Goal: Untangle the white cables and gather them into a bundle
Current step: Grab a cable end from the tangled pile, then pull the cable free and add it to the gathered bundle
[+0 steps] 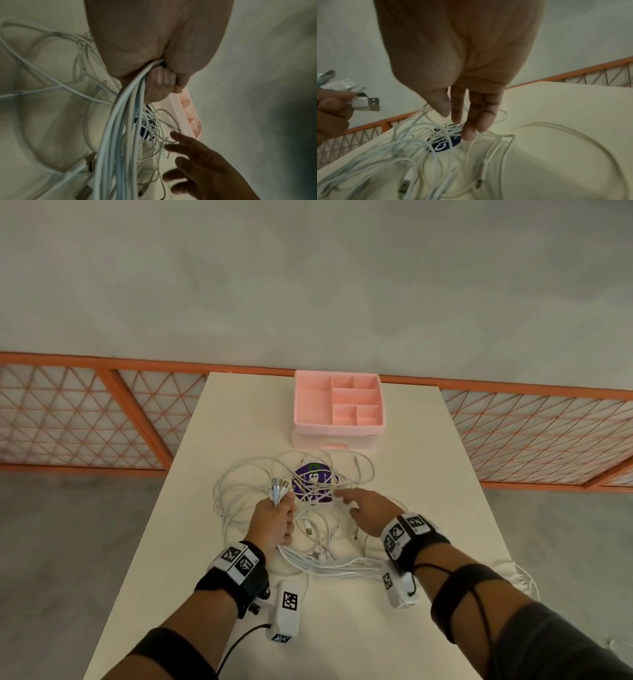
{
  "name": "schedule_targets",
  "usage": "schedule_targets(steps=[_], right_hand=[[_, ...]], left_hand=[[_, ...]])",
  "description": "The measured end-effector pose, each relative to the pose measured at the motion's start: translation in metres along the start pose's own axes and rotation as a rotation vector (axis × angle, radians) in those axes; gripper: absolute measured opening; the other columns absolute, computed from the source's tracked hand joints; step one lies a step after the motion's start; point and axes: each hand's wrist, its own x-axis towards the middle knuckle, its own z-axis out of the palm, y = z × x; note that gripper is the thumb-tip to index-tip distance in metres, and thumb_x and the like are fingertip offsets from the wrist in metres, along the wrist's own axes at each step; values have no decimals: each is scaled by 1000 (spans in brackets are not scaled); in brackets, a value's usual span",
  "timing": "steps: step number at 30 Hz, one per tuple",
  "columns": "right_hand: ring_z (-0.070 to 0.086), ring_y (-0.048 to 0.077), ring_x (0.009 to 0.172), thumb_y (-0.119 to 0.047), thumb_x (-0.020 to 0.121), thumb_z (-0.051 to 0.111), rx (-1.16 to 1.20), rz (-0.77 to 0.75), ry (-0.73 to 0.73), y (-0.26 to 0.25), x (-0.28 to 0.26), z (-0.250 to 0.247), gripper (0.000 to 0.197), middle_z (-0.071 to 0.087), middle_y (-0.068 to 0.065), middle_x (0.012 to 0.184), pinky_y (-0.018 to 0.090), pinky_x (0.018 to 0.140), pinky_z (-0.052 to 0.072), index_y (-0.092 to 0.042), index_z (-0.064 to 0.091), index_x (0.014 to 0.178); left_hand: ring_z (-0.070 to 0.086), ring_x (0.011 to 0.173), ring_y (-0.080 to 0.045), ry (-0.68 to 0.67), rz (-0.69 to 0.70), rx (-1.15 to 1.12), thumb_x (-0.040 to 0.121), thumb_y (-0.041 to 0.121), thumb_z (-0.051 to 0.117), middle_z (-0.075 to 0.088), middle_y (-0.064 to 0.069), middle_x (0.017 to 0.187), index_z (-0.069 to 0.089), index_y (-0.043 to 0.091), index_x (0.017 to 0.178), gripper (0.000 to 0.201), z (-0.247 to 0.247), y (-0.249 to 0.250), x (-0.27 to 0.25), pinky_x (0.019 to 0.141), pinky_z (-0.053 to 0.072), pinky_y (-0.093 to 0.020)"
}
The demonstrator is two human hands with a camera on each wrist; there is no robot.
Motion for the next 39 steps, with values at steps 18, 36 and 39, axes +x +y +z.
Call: schedule_targets(steps=[18,36,39], right_hand=[[59,21,82,-48,79,75,-122,56,3,-6,38,-26,35,60,0,84,29,65,41,-17,58,83],[50,0,48,-19,92,66,625,-213,467,-68,-12,-50,14,59,-17,52,20,56,40,-19,66,77],[67,12,60,-16,94,61,697,-204,338,-68,-18,-22,11,72,-2,68,29,66,56,-20,66,85]], left_hand=[[29,38,-7,-27,1,1,104,31,51,37,10,48,46,18,70,37,9,14,-2,40,20,-17],[48,48,-11,-213,-108,-662,101,45,47,58,-2,67,58,13,79,40,44,46,3,42,37,-21],[43,47,-11,-191,-48,-567,94,50,53,55,-2,62,60,9,83,43,46,42,4,40,35,-22]])
